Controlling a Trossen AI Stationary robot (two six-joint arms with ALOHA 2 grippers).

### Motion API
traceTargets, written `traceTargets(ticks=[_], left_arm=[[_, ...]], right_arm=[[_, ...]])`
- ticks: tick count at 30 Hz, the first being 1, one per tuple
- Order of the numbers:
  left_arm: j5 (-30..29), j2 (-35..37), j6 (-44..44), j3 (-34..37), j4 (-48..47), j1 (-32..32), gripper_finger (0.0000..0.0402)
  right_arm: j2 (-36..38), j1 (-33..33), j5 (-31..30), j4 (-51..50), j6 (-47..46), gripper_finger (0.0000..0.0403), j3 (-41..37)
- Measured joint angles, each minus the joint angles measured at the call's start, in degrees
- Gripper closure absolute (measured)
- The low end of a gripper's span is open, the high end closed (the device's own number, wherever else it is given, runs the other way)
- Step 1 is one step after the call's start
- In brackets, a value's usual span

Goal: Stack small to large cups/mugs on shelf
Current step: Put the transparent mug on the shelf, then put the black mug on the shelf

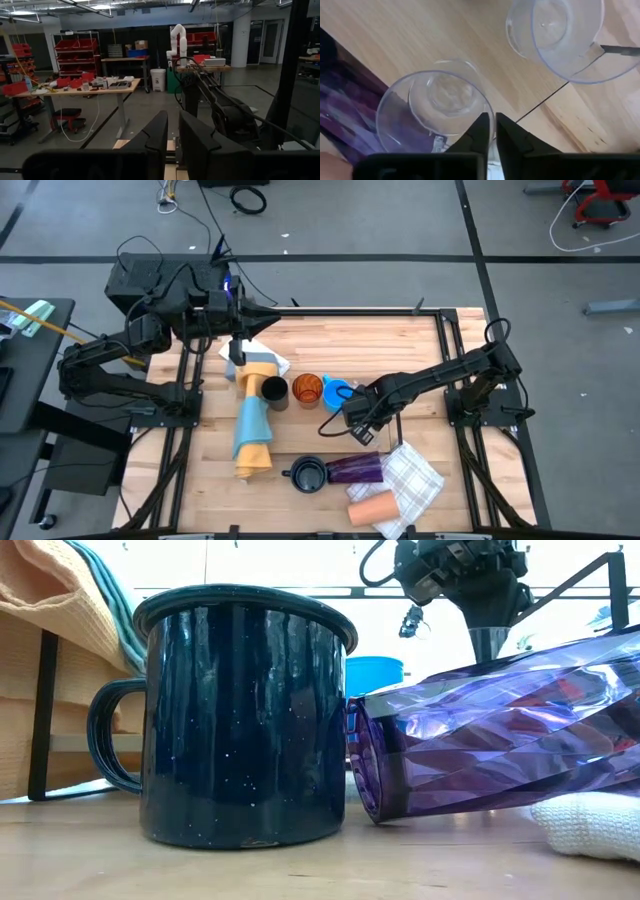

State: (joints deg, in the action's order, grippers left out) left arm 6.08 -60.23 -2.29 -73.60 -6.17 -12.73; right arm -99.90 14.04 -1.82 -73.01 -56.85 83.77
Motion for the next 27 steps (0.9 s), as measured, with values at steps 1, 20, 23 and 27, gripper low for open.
traceTargets(ticks=[1,20,23,27], left_arm=[[0.0,0.0,0.0,0.0,0.0,0.0,0.0348],[0.0,0.0,0.0,0.0,0.0,0.0,0.0348],[0.0,0.0,0.1,0.0,-0.1,0.0,0.0344],[0.0,0.0,0.1,0.0,-0.2,0.0,0.0340]], right_arm=[[0.0,0.0,0.0,-0.1,0.0,0.0355,0.0],[1.7,-4.0,-1.9,-1.1,3.4,0.0266,1.8],[1.8,-5.2,-2.0,-1.4,5.0,0.0267,2.8],[1.9,-5.4,-0.6,-1.1,6.5,0.0267,4.0]])
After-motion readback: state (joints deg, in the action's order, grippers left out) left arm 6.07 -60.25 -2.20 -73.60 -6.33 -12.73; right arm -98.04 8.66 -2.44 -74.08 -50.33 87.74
